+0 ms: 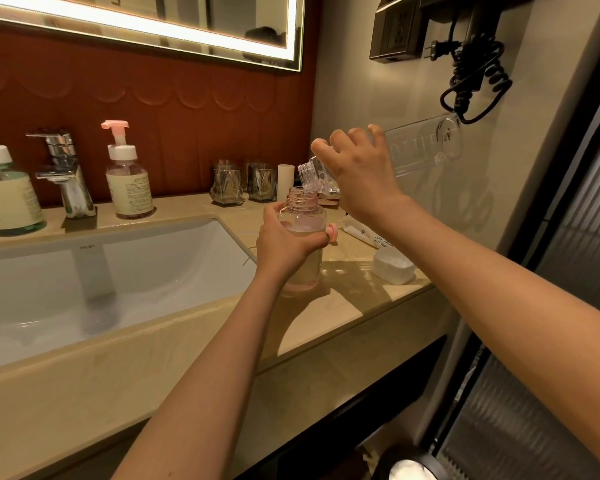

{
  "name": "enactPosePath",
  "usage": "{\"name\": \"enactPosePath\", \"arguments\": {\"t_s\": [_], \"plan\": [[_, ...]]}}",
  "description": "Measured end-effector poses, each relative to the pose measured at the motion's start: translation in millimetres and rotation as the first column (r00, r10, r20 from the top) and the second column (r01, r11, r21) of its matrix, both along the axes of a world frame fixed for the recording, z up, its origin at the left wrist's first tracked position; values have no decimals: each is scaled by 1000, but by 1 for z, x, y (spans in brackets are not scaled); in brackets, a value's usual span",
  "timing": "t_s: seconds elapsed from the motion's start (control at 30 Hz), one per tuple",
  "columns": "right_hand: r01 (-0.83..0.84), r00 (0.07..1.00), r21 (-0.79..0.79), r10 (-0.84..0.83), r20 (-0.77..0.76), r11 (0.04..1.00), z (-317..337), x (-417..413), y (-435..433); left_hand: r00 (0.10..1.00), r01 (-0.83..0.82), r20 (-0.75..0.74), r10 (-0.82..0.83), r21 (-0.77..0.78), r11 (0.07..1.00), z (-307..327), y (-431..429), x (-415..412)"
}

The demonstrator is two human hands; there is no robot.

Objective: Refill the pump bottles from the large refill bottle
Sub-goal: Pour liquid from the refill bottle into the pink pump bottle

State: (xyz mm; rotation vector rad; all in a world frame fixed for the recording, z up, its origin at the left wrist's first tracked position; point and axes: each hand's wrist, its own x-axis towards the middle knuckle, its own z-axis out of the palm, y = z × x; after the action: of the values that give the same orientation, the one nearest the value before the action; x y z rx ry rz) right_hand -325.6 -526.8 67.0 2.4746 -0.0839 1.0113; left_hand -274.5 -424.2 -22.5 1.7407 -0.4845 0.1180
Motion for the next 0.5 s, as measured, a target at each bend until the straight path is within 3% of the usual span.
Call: {"name": "enactPosePath", "arguments": {"t_s": [0.5], "plan": [[4,1000,-62,-3,14,998,1,1,-2,1000,2,5,-2,-1,1000,-1,0,1]]}}
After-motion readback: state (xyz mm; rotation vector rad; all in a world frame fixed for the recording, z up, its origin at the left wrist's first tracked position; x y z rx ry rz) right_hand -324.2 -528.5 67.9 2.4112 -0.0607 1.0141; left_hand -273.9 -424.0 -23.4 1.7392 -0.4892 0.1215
